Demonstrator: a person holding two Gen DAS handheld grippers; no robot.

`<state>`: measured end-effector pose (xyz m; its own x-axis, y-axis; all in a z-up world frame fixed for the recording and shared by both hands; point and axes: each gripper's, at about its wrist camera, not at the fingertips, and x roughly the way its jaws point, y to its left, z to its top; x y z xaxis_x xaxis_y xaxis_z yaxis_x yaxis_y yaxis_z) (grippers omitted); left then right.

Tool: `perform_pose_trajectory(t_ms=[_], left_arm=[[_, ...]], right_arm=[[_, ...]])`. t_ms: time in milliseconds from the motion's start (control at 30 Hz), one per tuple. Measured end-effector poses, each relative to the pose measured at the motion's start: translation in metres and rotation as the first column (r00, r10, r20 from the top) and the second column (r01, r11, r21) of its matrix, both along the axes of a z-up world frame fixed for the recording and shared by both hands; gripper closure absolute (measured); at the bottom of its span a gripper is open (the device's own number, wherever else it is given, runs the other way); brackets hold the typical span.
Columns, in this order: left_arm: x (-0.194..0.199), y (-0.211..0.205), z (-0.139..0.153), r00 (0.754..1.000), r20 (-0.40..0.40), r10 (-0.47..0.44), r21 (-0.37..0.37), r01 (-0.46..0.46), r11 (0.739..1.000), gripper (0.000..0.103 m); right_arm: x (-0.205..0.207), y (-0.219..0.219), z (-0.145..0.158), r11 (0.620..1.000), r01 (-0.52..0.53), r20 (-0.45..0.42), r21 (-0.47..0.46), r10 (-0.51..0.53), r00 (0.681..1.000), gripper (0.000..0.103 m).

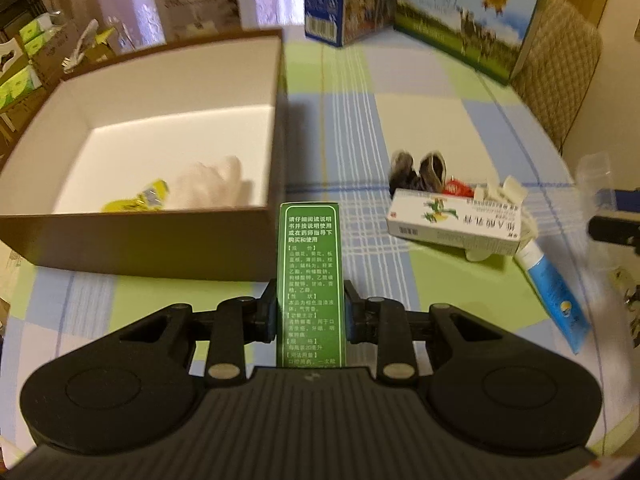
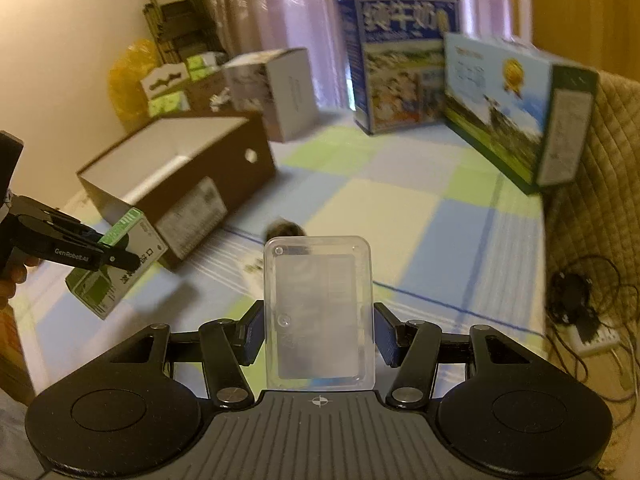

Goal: Organize objects
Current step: 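Carry the green box and clear container with both tools into the brown box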

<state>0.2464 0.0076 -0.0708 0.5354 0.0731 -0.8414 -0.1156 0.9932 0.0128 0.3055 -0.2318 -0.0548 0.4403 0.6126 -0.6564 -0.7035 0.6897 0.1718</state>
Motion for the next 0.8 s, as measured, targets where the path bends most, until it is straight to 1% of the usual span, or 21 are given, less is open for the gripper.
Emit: perform_pose_trajectory(t_ms=[133,267,500,700,800], left_arm=[[-0.014,0.025,0.021,0.999,0.046,0.004,-0.016,-0.003,1.0,0.078],[-0.027,0.057,0.041,0.996,0.092,0.016,-0.031,-0.013,0.999,0.078],[-0.041,0.124,0.071,0.988,0.15,0.042,-0.021,-0.039,0.999,0.078],[-0.033,0.178,0.087,0.979,0.196,0.054,0.015,-0.058,0.998,0.078],[-0.02,0.201,0.09,0.976,0.21,0.058,0.027,-0.065,0.998,0.078]], right_arm=[[-0.012,0.036,0.014,0.999,-0.04,0.021,0.034,0.039,0.999,0.051],[-0.024,0.084,0.028,0.993,-0.092,0.034,0.072,0.09,0.995,0.051],[-0.034,0.173,0.036,0.978,-0.161,0.029,0.133,0.159,0.987,0.051],[-0.03,0.237,0.039,0.977,-0.156,0.032,0.145,0.153,0.988,0.051],[-0.02,0.263,0.04,0.985,-0.116,0.025,0.127,0.114,0.993,0.051]])
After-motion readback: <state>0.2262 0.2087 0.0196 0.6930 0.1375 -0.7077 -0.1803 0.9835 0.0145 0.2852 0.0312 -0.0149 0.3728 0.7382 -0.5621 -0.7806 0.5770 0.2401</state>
